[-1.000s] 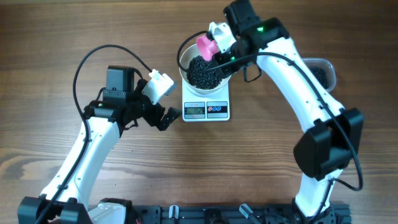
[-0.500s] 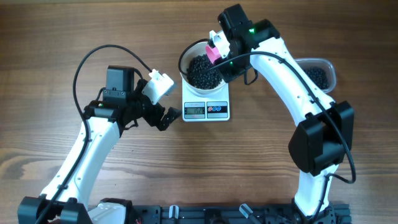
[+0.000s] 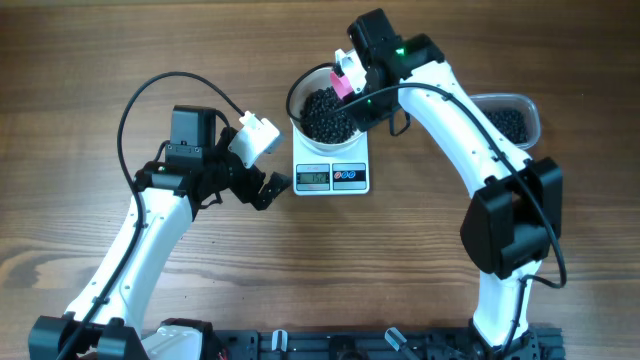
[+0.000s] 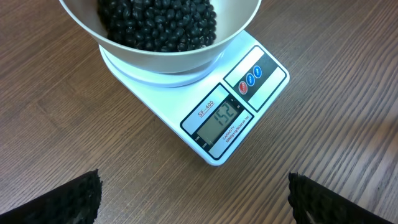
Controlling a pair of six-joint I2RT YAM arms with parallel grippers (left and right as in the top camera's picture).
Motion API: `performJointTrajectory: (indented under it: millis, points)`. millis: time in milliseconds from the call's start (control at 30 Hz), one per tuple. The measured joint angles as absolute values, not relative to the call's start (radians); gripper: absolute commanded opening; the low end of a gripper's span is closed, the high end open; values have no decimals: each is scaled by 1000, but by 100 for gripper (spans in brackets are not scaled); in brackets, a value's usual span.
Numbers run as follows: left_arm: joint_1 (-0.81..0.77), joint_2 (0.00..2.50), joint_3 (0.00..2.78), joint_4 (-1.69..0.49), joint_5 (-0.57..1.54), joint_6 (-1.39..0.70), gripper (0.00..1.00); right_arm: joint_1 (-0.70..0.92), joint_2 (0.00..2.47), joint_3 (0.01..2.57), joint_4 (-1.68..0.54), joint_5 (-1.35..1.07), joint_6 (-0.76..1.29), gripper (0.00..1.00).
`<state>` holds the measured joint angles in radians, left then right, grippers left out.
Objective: Scoop item into bowl and weigh 150g on scale
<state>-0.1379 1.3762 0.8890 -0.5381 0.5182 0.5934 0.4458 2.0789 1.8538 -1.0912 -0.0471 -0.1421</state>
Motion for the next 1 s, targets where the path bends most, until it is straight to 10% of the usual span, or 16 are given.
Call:
performJointTrajectory:
  millis: [1000]
  points:
    - [-138,1376,889,-538,518,593,100,274,2046,1854,-1103,-532,-139,4]
